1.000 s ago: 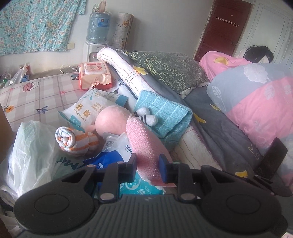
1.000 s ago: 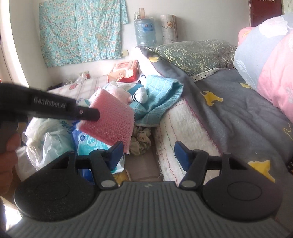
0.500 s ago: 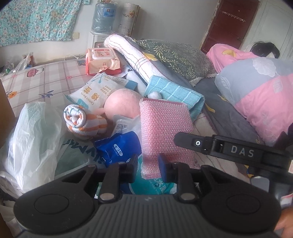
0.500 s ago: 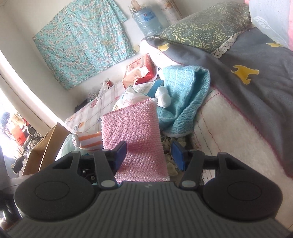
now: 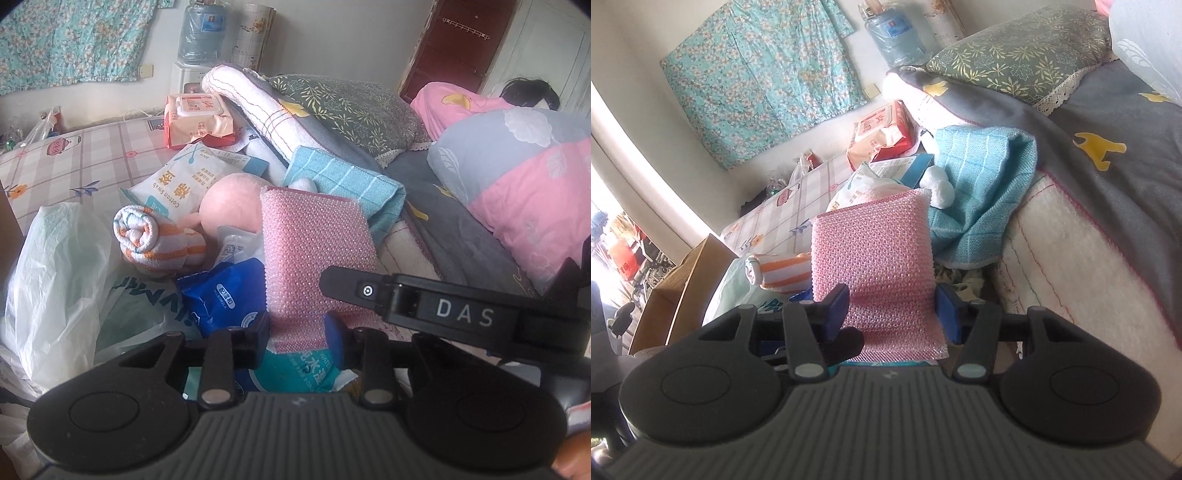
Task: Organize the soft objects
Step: 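Carry the pink sponge with the left tool into the box and release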
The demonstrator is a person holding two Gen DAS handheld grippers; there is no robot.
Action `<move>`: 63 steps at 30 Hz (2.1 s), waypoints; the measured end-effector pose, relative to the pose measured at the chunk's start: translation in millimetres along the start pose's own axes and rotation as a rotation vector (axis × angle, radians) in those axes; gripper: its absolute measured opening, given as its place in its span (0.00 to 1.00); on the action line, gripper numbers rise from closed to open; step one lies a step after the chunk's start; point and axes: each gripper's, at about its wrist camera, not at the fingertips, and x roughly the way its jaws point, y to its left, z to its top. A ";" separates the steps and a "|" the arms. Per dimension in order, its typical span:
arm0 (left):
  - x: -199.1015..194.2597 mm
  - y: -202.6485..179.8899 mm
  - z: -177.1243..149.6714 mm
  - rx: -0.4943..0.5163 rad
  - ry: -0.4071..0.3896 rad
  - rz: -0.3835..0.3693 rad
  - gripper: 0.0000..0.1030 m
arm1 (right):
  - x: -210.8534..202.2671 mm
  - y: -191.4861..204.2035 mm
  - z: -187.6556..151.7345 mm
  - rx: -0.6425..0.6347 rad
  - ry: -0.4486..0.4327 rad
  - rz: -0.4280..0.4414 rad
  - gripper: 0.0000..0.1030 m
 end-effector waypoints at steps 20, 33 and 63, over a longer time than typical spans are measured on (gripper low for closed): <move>-129.2 22.4 -2.3 -0.016 -0.229 0.027 0.32 | -72.3 94.6 4.6 -0.131 -0.101 0.141 0.50; -228.0 138.4 7.1 -0.162 -0.317 0.321 0.34 | -9.1 275.0 3.1 -0.266 0.031 0.451 0.51; -67.0 308.8 -2.0 -0.346 0.336 0.310 0.42 | 69.5 242.9 -10.8 -0.211 0.133 0.317 0.52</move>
